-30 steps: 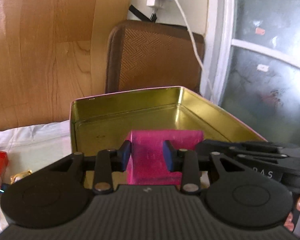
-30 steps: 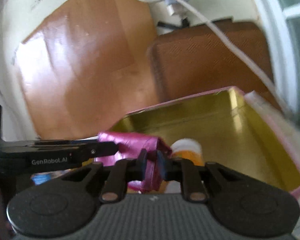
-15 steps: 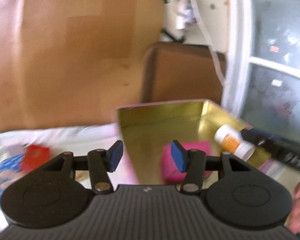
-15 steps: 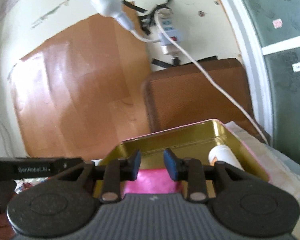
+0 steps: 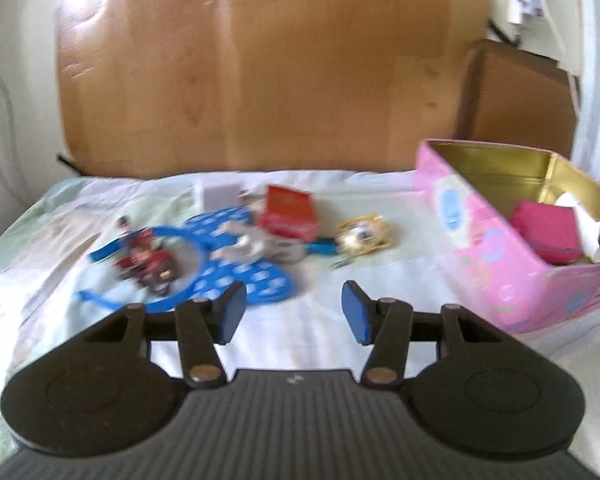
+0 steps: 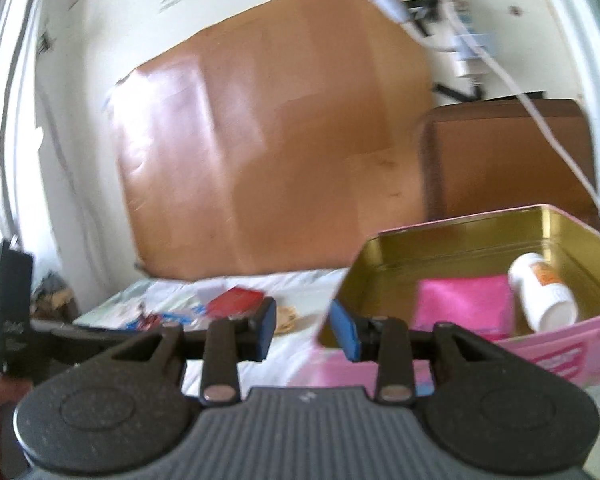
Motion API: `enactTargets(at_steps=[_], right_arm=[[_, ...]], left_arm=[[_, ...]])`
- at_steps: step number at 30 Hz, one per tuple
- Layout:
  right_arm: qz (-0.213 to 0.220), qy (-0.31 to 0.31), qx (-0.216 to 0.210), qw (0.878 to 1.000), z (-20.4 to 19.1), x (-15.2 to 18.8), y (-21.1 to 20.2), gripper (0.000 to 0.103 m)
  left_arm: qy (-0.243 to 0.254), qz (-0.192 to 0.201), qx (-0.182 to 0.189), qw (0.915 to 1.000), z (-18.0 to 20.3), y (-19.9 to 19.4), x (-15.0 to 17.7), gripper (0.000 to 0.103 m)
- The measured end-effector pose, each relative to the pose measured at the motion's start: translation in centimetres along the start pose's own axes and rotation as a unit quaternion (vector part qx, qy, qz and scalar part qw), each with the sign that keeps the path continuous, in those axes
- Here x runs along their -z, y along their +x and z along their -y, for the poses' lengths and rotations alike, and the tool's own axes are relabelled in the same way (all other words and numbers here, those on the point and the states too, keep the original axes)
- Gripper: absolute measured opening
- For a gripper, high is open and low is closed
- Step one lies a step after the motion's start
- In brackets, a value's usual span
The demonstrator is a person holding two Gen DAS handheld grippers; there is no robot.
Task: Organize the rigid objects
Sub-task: 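Move the right gripper to the red box and grasp it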
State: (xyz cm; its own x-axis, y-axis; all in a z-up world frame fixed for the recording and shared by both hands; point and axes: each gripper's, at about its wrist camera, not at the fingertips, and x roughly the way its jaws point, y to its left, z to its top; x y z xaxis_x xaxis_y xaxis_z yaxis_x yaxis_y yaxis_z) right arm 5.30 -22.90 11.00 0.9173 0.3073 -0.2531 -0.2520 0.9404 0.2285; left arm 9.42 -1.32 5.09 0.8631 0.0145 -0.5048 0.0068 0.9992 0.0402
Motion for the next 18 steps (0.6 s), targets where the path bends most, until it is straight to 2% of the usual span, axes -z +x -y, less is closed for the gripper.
enactTargets(at_steps=[6,8,10,18], right_arm=[[-0.030,-0.030,-0.019,0.999,-3.5,1.2,1.7,0.034],[-0.036,-0.038,-0.022,0.998,-4.4,1.5,2.1,0.035],[-0.042,-0.044,-0.023,0.998,-5.2,1.9,2.4,0.035],[-0.068,-0.069,-0.028,0.995,-7.8,2.7,4.2,0.037]], left_arm=[[-0.023,-0.010,-0.025,0.9994,-3.1,0.4,1.1,0.056],[-0.027,-0.010,-0.031,0.9991,-4.0,0.6,1.4,0.061],[-0.029,-0.009,-0.037,0.9988,-4.8,0.8,1.7,0.061],[-0.048,-0.013,-0.042,0.9979,-7.5,2.0,2.4,0.062]])
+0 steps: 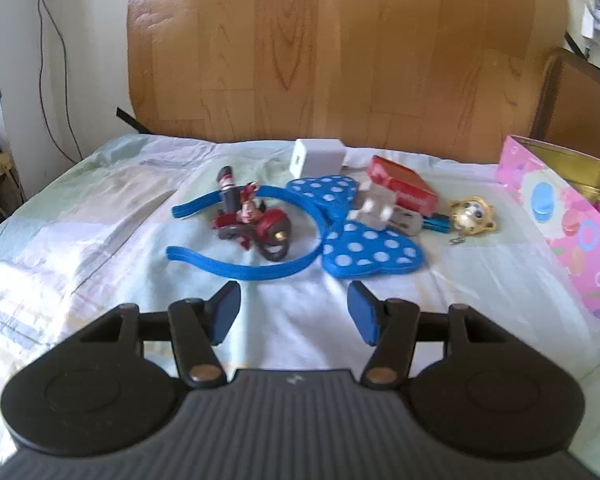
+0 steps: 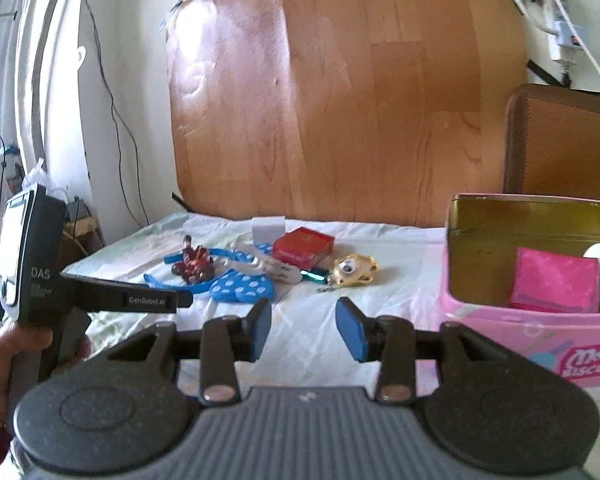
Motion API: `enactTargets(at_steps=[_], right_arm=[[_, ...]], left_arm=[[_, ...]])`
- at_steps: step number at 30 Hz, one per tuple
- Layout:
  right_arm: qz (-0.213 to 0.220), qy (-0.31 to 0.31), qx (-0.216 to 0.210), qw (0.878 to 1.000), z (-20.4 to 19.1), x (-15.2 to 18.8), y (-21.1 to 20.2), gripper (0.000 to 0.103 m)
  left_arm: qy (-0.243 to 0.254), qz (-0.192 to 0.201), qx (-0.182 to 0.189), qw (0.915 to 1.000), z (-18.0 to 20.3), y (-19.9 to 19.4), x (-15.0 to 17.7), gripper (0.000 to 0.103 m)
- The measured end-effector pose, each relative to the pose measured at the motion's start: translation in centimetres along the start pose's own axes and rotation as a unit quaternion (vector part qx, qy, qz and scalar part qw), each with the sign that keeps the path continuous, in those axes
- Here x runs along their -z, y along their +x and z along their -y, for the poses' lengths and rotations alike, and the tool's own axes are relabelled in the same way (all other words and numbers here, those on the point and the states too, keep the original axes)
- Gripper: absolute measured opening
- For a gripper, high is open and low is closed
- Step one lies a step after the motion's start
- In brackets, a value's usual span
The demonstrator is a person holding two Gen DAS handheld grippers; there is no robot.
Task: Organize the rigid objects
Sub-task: 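Move the right gripper to the red box and grasp it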
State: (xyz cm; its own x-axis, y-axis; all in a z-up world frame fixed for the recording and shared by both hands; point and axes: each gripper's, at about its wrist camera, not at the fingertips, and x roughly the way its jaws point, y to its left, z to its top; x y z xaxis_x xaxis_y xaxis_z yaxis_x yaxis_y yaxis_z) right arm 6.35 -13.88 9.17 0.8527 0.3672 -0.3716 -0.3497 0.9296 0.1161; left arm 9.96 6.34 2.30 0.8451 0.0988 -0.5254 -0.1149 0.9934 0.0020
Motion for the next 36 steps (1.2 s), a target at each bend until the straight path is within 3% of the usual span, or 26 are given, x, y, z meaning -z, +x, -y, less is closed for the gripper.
enactTargets(at_steps=[10,16,21,23,26,29,32,36], right_arm=[[-0.036,-0.019,-0.014,0.999,-1.5,-1.5,4.8,0.037],[-0.059,0.036,-0.012,0.998,-0.1,-5.6,11.6,0.042],[-0.104,0.099,-0.001,0.990,1.0,-8.4,18.3,0.071],[-0.122,0.111,0.006,0.986,0.7,-8.4,20.5,0.077],[-0.142,0.090,0.013,0.986,-0.5,-7.8,23.1,0.077],[-0.174,0.059,0.032,0.982,-1.3,-7.1,25.3,0.064],[-0.158,0.062,0.031,0.985,-1.2,-7.5,24.5,0.060],[-0.095,0.031,-0.003,0.995,-1.5,-8.7,18.9,0.059]], left_arm=[[-0.084,0.004,-0.029,0.9960,-5.5,1.7,0.4,0.062],[-0.089,0.027,-0.025,0.9954,-5.2,1.4,0.5,0.062],[-0.069,0.045,-0.020,0.9964,-4.6,1.3,0.4,0.062],[-0.072,0.044,-0.015,0.9963,-4.7,1.5,0.3,0.062],[-0.082,0.041,-0.010,0.9958,-5.1,1.7,0.3,0.062],[-0.087,0.041,-0.007,0.9954,-5.2,1.7,0.3,0.062],[-0.087,0.041,-0.005,0.9953,-5.2,1.8,0.3,0.062],[-0.091,0.042,-0.003,0.9950,-5.2,1.8,0.3,0.062]])
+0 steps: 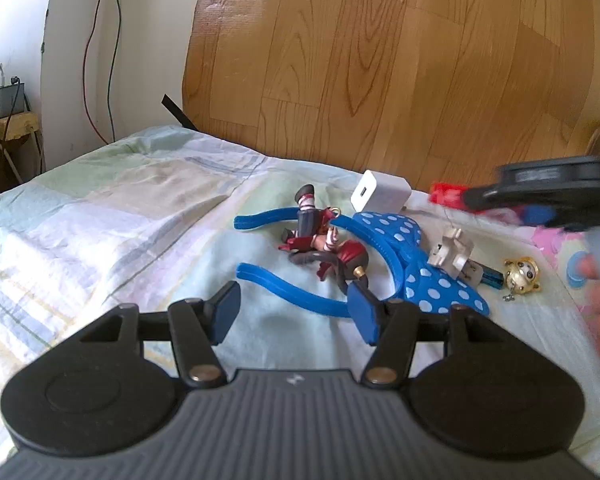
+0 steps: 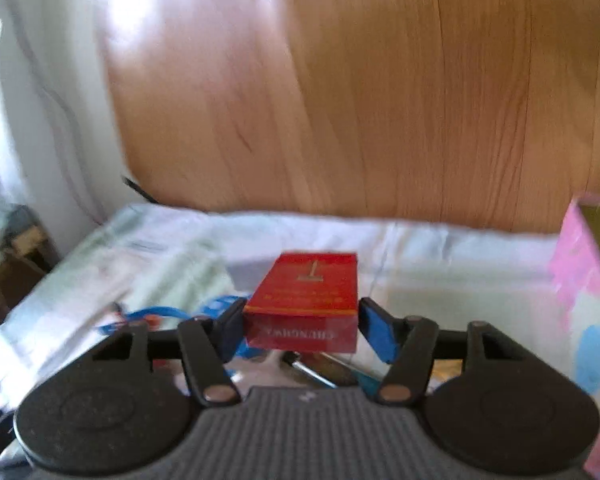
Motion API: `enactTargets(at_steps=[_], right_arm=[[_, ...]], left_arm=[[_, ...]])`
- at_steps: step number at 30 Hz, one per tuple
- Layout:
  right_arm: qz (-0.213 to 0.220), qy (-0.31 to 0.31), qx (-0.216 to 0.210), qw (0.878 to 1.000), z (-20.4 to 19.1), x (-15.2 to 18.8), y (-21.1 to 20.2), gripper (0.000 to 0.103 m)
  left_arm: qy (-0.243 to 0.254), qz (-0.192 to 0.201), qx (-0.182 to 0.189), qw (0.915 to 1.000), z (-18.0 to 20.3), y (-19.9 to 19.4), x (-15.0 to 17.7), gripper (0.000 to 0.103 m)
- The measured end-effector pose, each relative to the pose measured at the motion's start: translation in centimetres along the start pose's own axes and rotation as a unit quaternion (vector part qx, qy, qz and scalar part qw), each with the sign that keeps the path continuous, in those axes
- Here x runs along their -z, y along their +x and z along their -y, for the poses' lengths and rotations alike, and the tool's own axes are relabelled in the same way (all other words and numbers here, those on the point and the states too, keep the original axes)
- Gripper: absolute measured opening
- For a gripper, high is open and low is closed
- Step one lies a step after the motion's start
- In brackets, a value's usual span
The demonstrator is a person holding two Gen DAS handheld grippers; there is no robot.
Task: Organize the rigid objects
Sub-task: 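Move the right gripper to the red box and grasp it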
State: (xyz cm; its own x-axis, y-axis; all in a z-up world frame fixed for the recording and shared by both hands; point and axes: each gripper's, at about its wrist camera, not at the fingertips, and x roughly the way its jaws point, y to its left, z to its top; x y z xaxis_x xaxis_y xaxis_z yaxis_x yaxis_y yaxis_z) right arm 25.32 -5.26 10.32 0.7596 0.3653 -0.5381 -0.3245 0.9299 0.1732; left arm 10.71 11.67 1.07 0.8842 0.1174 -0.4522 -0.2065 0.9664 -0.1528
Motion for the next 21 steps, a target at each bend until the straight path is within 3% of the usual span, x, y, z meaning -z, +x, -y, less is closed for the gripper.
enactTargets(at_steps=[3,6,8,11,14,16,19,21], right_arm=[[0.022,-0.041,-0.033,0.998,-0.2,1.9,-5.2,0.059],[0.011,-0.083,-0.080,0.993,0.4,5.7,-10.2,0.059],[-0.018,-0.094,-0.109,0.989,1.1,8.6,-12.5,0.059],[-0.057,-0.095,-0.141,0.984,2.4,12.3,-14.9,0.059],[-0.067,-0.099,-0.141,0.983,3.5,14.5,-17.1,0.060],[-0.050,-0.100,-0.104,0.988,4.2,15.1,-18.5,0.070],[-0.026,-0.082,-0.050,0.995,5.5,15.6,-20.1,0.071],[-0.017,-0.056,-0.053,0.997,6.1,16.2,-21.1,0.070]], left_arm=[[-0.003,0.004,0.011,0.9999,-0.1,-0.2,0.0,0.062],[-0.005,0.013,0.045,0.9989,-0.1,-0.7,0.0,0.062],[-0.016,0.009,0.107,0.9941,-0.1,-1.0,0.0,0.062],[-0.032,-0.025,0.232,0.9718,0.4,-1.0,0.2,0.062],[-0.005,-0.032,0.290,0.9566,2.2,-2.1,0.5,0.062],[0.006,-0.041,0.314,0.9486,3.4,-2.8,0.9,0.062],[0.012,-0.067,0.341,0.9375,5.3,-3.1,1.6,0.062],[0.025,-0.081,0.352,0.9322,6.5,-3.5,2.1,0.062]])
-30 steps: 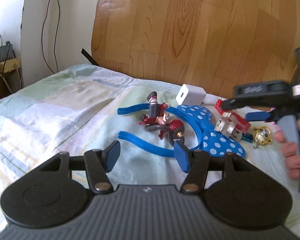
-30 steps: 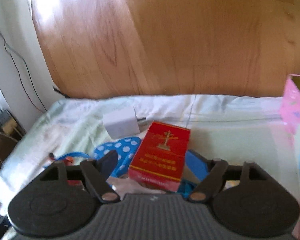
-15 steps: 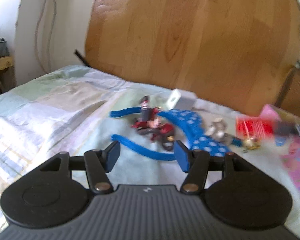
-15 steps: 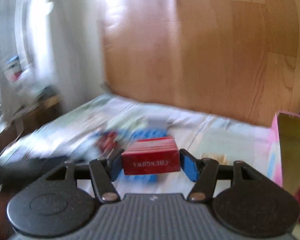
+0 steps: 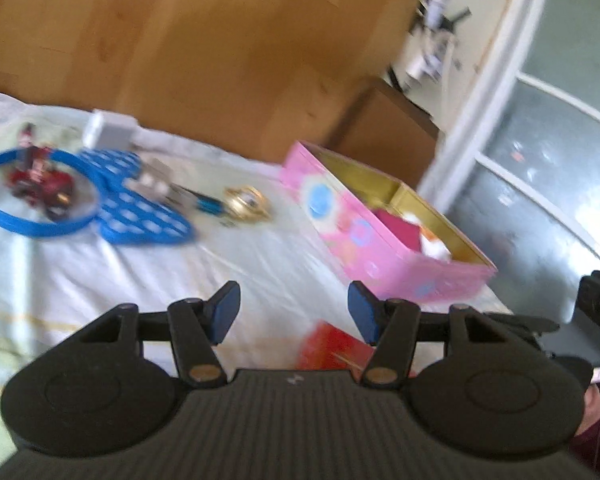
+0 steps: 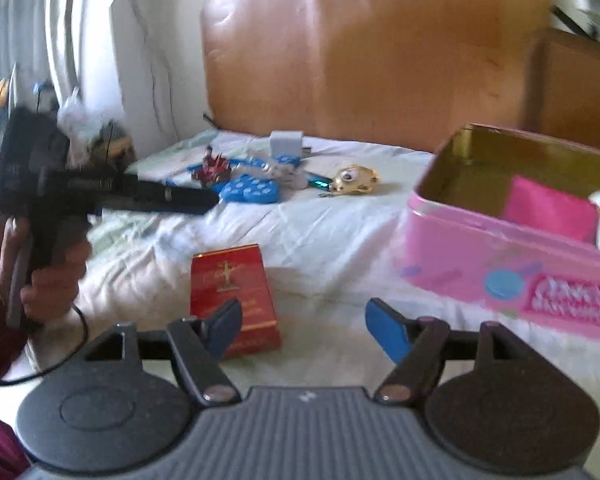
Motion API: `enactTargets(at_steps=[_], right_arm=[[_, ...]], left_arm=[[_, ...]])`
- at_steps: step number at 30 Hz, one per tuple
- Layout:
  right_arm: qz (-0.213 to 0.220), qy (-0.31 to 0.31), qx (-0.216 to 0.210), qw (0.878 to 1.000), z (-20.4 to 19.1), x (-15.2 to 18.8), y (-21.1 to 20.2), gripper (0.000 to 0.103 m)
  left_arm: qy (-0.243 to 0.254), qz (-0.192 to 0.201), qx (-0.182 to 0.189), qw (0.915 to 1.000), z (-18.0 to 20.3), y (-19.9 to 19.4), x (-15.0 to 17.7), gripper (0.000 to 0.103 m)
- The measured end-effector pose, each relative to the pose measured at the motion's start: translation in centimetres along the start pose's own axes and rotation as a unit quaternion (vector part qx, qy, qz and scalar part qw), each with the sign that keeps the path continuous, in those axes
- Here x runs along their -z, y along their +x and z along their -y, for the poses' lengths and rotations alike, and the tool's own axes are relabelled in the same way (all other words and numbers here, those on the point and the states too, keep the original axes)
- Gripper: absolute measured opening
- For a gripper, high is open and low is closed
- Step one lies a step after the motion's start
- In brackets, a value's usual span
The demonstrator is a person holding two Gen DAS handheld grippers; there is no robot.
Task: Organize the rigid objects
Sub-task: 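Move the right gripper to the red box and grasp it, then carry the red box with the right gripper into the tin and release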
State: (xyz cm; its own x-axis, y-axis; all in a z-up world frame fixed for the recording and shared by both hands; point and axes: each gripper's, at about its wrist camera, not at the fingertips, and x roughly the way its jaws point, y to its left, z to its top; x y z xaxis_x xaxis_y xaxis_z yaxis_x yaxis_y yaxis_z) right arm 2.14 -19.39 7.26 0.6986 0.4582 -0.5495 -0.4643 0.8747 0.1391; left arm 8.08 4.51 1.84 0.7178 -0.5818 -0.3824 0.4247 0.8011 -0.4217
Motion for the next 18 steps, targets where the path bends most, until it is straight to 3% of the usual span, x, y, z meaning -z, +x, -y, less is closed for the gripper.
enactTargets(at_steps=[5,9,12,14,18], right_arm=[[-0.008,-0.011,-0.055,0.998,-1.8,1.6,-0.8,0.060],[-0.029,-0.005,-0.076,0.997,-2.7,1.7,0.9,0.049],[-0.037,0.013,-0.061,0.997,-2.1,1.5,2.2,0.040],[-0.031,0.012,-0.041,0.999,-1.7,1.5,2.2,0.040],[-0.010,0.023,-0.011,1.000,-0.1,1.6,1.1,0.040]], left_arm=[[0.040,-0.025,0.005,0.9989,2.0,0.4,0.9,0.062],[0.037,-0.048,-0.003,0.9981,1.8,1.1,1.4,0.060],[0.026,-0.076,0.005,0.9968,1.8,1.9,2.2,0.046],[0.029,-0.081,0.000,0.9963,2.5,2.0,2.7,0.046],[0.041,-0.086,0.024,0.9951,4.2,2.1,3.0,0.046]])
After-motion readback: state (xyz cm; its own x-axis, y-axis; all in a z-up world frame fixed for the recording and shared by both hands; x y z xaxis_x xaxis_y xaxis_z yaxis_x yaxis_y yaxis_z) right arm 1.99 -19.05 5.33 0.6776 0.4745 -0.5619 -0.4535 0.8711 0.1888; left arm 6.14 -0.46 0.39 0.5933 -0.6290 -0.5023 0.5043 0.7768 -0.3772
